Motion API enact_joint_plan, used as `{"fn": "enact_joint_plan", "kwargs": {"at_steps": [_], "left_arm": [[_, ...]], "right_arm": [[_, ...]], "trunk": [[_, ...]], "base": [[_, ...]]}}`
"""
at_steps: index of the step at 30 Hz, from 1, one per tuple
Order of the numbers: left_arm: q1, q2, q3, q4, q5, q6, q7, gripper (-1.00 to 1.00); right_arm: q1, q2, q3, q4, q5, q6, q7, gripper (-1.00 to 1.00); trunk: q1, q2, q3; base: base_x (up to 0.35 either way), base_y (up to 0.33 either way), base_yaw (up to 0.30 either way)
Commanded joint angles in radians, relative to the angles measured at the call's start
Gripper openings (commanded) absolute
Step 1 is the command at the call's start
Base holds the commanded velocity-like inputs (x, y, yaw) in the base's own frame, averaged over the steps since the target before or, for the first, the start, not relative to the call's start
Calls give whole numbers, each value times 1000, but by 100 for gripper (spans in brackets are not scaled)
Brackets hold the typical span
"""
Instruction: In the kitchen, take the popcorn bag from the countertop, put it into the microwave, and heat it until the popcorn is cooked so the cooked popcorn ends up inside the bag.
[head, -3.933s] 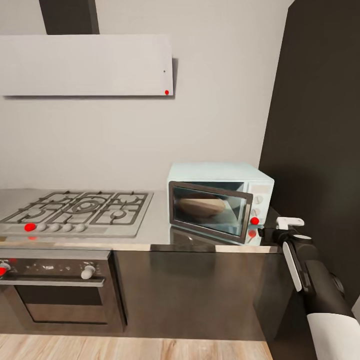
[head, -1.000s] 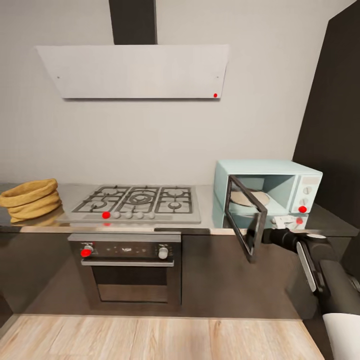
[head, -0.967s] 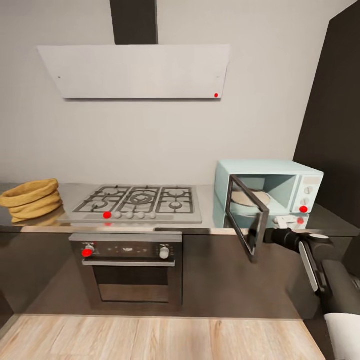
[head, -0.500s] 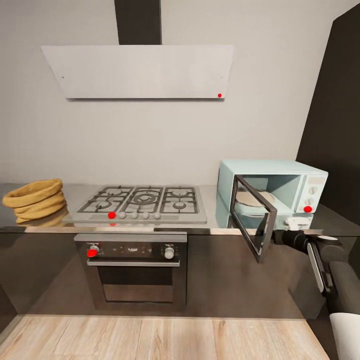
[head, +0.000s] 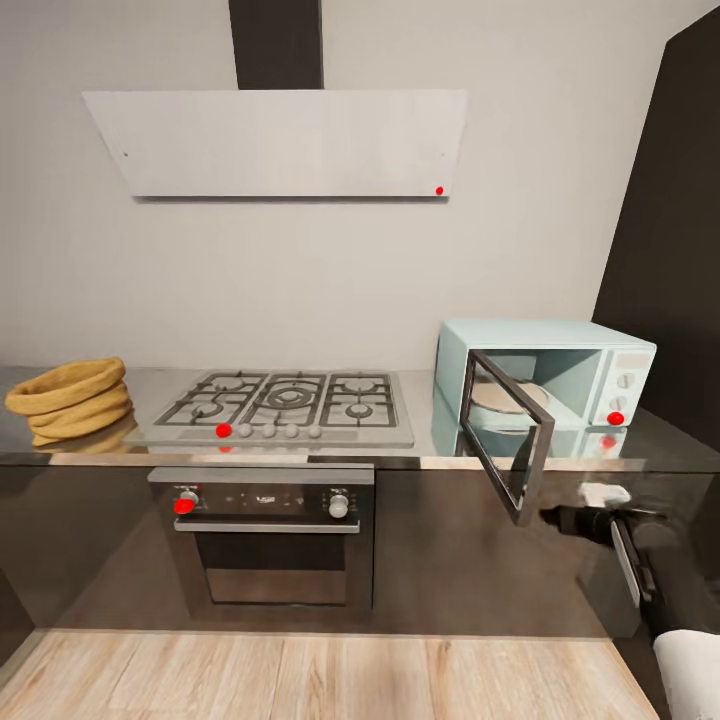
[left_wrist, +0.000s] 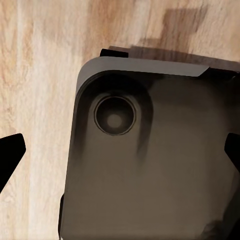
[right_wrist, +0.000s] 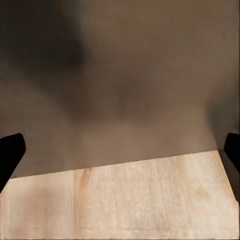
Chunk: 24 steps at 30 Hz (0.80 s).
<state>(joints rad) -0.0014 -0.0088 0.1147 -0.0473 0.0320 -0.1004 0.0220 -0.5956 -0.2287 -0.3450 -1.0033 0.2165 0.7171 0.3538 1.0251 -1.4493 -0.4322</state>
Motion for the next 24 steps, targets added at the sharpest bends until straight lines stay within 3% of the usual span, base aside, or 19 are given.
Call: {"fn": "enact_joint_plan", "kwargs": {"at_steps": [1, 3, 5, 10, 13, 15, 16, 19, 24], "left_arm": [[0, 0, 5, 0, 3, -2, 1, 100], [0, -1, 5, 0, 3, -2, 1, 100], [0, 0, 5, 0, 3, -3, 1, 100], [0, 0, 5, 0, 3, -4, 1, 100], [0, 0, 5, 0, 3, -4, 1, 100], [0, 0, 5, 0, 3, -4, 1, 100], [0, 1, 4, 0, 4, -4, 1, 100], [0, 3, 20, 0, 16, -4, 1, 100], [0, 3, 32, 0, 37, -5, 1, 100]], "right_arm": [[-1, -2, -2, 227, 11, -126, 6, 100], [-1, -6, 4, 458, 16, -278, -13, 100], [-1, -6, 6, 634, 48, -376, -50, 100], [10, -2, 8, 982, 84, -558, -120, 100], [203, 16, 9, 1028, 87, -653, -137, 100], [256, 22, 9, 1033, 87, -703, -139, 100], [288, 50, 8, 1035, 86, -721, -155, 100], [316, 80, 8, 1036, 85, -726, -262, 100], [322, 86, 8, 1037, 85, -735, -309, 100]], "trunk": [[0, -1, -1], [0, -1, -1], [0, -1, -1], [0, -1, -1], [0, -1, -1], [0, -1, -1], [0, -1, -1], [0, -1, -1], [0, -1, -1]], "base": [[0, 0, 0], [0, 0, 0], [0, 0, 0], [0, 0, 0], [0, 0, 0], [0, 0, 0], [0, 0, 0], [0, 0, 0], [0, 0, 125]]}}
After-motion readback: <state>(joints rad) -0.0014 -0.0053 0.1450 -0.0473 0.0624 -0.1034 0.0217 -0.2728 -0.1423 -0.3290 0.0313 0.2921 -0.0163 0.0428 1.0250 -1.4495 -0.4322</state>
